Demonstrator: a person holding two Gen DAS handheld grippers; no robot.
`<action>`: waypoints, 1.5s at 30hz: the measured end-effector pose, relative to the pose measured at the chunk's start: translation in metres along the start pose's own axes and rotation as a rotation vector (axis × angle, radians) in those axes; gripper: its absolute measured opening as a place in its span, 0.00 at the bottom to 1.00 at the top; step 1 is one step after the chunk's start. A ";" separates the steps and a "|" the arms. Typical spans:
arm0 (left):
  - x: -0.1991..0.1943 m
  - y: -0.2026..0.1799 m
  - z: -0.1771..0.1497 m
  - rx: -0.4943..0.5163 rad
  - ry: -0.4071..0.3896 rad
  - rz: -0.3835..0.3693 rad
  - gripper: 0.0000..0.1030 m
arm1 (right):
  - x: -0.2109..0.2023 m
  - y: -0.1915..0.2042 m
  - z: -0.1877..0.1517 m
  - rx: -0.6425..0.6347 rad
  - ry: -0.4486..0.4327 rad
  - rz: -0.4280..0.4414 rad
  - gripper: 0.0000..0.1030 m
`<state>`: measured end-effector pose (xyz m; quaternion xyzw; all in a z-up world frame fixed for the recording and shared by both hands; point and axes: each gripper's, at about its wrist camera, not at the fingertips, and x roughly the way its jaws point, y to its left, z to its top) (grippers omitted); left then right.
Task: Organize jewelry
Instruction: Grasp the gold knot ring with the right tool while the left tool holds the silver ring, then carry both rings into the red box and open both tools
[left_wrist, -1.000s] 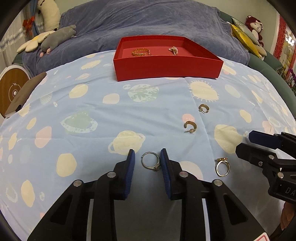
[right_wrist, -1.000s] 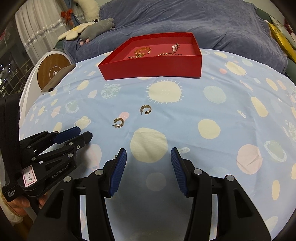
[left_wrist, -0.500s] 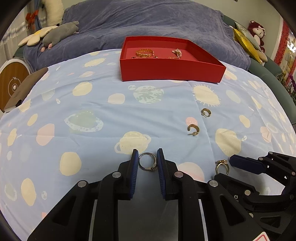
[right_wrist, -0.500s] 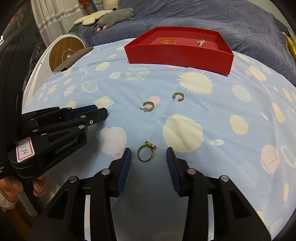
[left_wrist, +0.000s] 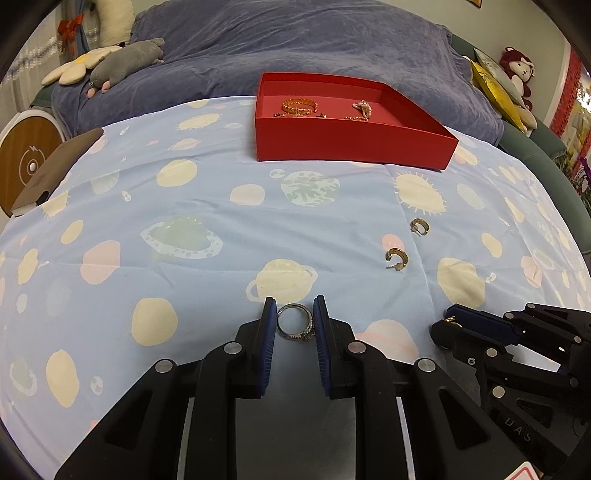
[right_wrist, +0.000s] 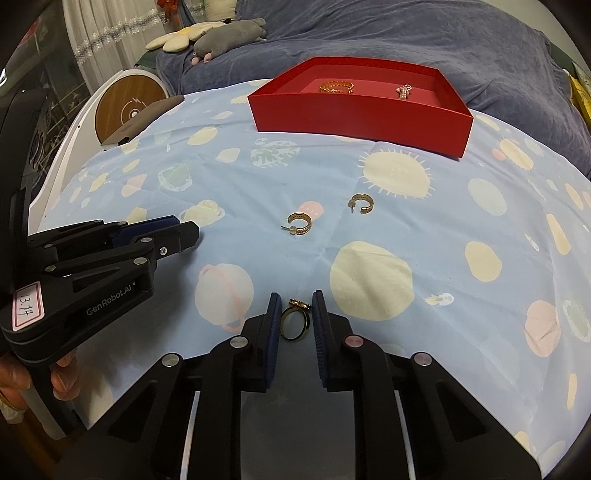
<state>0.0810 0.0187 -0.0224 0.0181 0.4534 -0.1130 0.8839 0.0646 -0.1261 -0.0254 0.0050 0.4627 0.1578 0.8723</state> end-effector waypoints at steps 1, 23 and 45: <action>0.000 0.000 0.000 0.001 -0.001 0.001 0.17 | 0.000 0.000 0.000 0.003 0.000 0.001 0.13; -0.011 -0.023 0.021 -0.003 -0.040 -0.034 0.17 | -0.019 -0.013 0.013 0.049 -0.063 0.004 0.12; -0.033 -0.012 0.079 -0.067 -0.161 -0.004 0.17 | -0.054 -0.070 0.063 0.188 -0.179 -0.028 0.12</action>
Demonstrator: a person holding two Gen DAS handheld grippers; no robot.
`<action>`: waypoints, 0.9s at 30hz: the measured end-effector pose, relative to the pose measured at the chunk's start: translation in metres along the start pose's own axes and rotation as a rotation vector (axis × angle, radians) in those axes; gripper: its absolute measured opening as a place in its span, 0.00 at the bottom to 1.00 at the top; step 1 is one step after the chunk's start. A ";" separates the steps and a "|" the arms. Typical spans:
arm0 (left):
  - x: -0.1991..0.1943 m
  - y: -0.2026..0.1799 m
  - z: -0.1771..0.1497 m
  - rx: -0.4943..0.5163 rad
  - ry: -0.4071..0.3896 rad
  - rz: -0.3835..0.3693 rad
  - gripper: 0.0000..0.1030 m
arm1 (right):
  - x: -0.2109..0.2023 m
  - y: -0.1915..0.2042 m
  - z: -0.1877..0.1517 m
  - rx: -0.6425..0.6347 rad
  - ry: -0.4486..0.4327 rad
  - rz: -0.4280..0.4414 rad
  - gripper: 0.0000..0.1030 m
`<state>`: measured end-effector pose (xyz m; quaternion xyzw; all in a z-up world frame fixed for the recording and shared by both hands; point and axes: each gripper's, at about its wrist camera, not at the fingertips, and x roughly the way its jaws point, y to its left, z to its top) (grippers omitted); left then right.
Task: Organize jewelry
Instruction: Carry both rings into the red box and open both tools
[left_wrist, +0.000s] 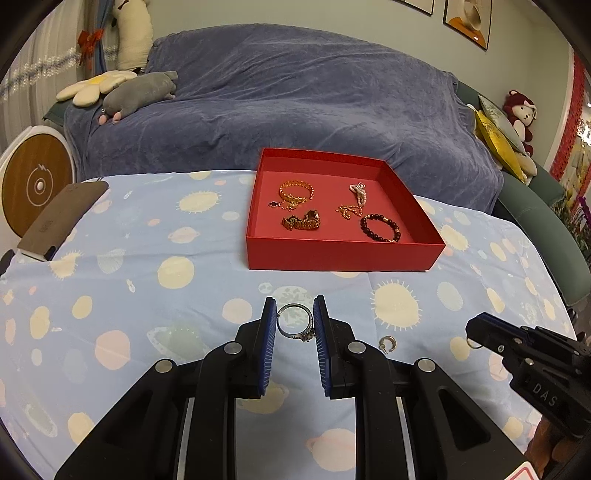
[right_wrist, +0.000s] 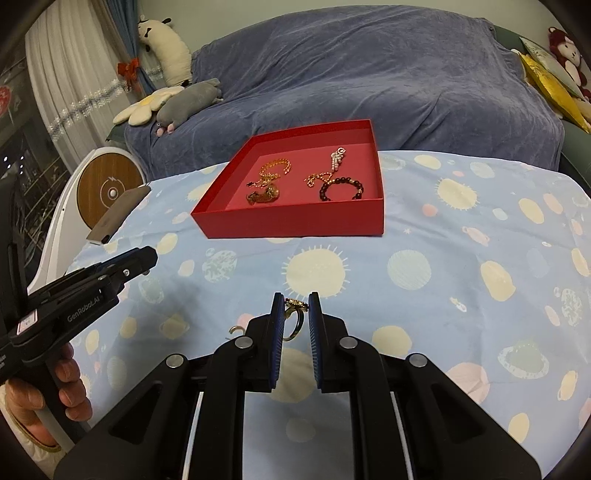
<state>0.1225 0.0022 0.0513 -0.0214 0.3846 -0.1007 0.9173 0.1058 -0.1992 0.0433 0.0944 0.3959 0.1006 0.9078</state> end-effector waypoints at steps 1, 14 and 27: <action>0.002 -0.001 0.003 0.002 0.005 -0.004 0.17 | 0.000 -0.001 0.004 -0.003 -0.003 -0.001 0.12; 0.045 -0.007 0.083 0.048 0.002 -0.026 0.17 | 0.036 -0.008 0.098 -0.007 -0.038 0.016 0.12; 0.146 -0.026 0.139 0.051 0.056 -0.053 0.17 | 0.134 -0.049 0.155 0.110 0.032 0.003 0.12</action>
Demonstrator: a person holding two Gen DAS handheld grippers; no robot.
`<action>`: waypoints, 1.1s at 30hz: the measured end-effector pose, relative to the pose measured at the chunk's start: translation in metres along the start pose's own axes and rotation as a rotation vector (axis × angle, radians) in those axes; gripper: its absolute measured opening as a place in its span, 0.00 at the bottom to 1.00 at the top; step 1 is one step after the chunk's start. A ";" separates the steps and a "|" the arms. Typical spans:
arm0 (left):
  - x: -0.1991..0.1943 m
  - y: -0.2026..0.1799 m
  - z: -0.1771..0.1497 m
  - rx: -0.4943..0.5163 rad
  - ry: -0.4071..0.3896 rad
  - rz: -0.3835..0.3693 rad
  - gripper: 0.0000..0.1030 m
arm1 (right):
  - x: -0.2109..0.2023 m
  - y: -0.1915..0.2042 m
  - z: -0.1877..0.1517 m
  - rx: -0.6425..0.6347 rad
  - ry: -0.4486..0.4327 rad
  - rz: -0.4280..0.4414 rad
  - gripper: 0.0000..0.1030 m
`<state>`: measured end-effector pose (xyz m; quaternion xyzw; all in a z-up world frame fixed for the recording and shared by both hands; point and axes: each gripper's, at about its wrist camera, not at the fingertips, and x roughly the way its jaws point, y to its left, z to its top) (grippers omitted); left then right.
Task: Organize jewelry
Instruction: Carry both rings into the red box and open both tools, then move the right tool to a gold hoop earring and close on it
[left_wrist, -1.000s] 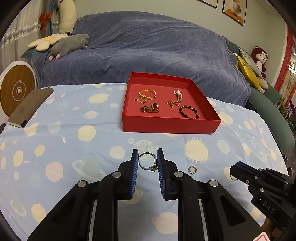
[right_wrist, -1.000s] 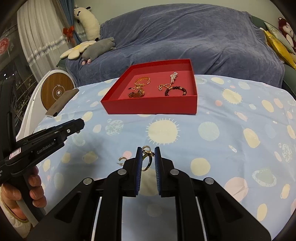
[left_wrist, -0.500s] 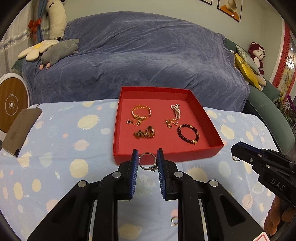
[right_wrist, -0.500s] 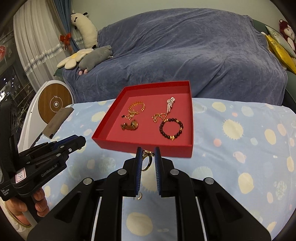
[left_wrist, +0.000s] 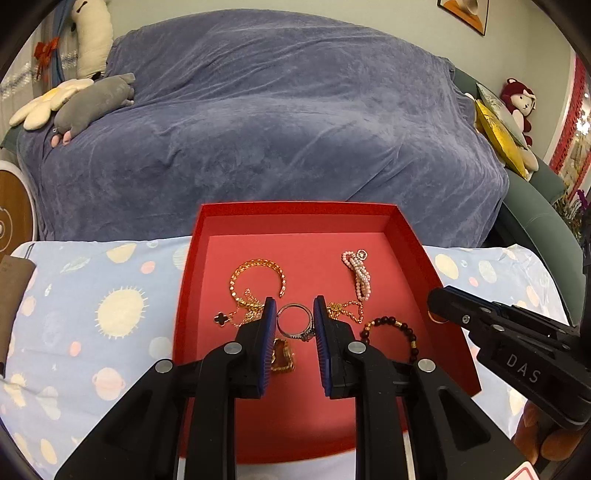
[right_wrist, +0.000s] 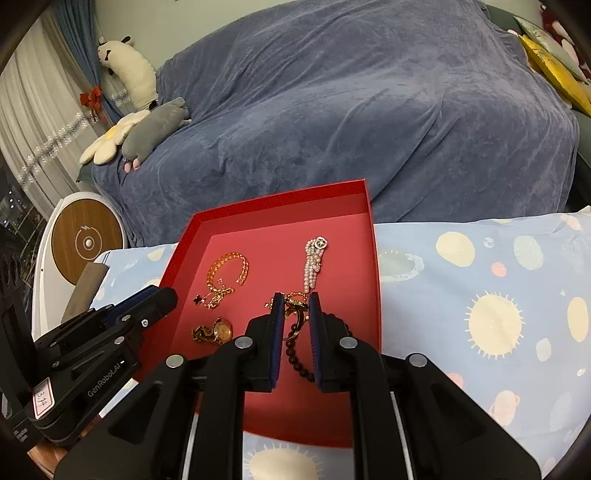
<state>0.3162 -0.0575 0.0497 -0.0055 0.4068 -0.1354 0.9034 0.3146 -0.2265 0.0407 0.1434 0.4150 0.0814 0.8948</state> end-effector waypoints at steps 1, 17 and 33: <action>0.006 0.000 0.002 -0.004 0.005 -0.001 0.17 | 0.007 -0.001 0.002 -0.001 0.006 -0.008 0.12; -0.003 0.011 0.002 -0.080 0.002 0.029 0.45 | -0.026 -0.007 -0.004 -0.013 -0.049 -0.045 0.25; -0.135 0.021 -0.111 -0.030 -0.022 0.118 0.53 | -0.160 0.009 -0.138 -0.050 -0.084 -0.025 0.42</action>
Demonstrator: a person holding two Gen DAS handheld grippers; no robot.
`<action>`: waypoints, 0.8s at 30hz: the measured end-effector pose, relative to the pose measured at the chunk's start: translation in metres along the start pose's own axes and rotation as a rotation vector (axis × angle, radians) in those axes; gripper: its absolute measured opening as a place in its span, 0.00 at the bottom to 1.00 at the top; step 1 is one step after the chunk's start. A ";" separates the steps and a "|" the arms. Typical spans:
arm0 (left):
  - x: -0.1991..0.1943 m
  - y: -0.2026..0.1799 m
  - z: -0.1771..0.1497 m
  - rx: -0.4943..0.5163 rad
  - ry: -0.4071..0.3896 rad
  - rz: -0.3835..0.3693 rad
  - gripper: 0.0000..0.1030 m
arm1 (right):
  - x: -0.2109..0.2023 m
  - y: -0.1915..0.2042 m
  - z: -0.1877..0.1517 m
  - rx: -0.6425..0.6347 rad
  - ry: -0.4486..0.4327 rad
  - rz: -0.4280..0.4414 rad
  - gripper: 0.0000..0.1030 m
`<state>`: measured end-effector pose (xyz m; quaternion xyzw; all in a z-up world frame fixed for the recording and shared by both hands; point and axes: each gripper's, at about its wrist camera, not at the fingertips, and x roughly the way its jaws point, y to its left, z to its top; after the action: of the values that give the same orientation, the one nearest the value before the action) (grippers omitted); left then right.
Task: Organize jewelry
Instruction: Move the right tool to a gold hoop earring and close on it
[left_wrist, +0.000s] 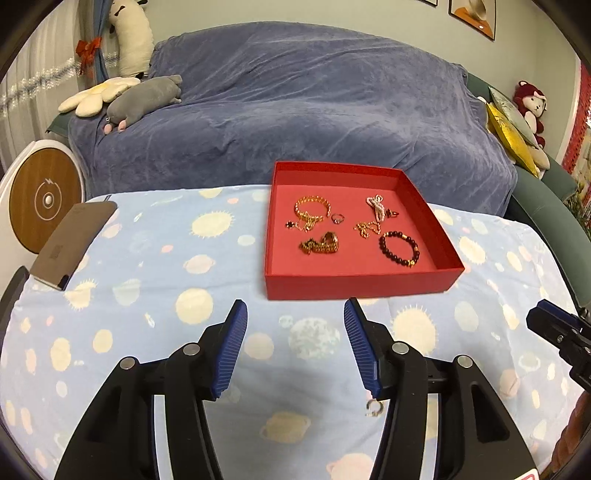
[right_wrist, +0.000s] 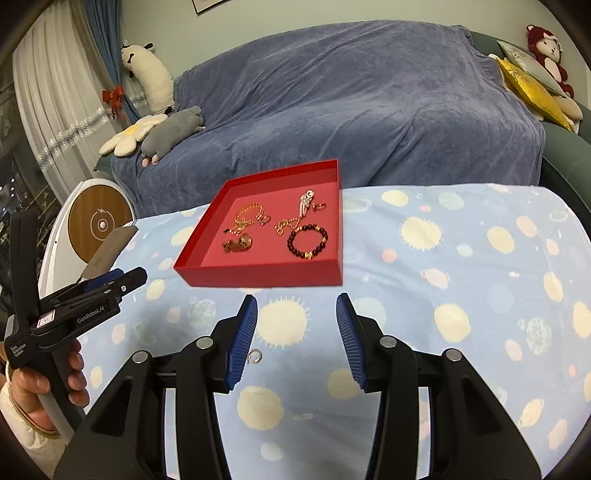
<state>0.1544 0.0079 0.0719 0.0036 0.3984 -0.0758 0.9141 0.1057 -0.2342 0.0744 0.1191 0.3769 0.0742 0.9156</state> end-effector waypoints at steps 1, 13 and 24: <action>-0.002 0.001 -0.006 0.000 0.004 0.006 0.54 | -0.001 0.002 -0.007 -0.005 0.003 -0.004 0.42; 0.021 0.001 -0.044 0.007 0.050 0.036 0.60 | 0.035 0.024 -0.046 -0.106 0.081 -0.031 0.42; 0.030 -0.005 -0.059 0.041 0.089 0.037 0.66 | 0.066 0.040 -0.052 -0.141 0.138 -0.003 0.42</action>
<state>0.1308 0.0028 0.0097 0.0330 0.4368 -0.0669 0.8965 0.1130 -0.1720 0.0054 0.0485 0.4331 0.1073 0.8936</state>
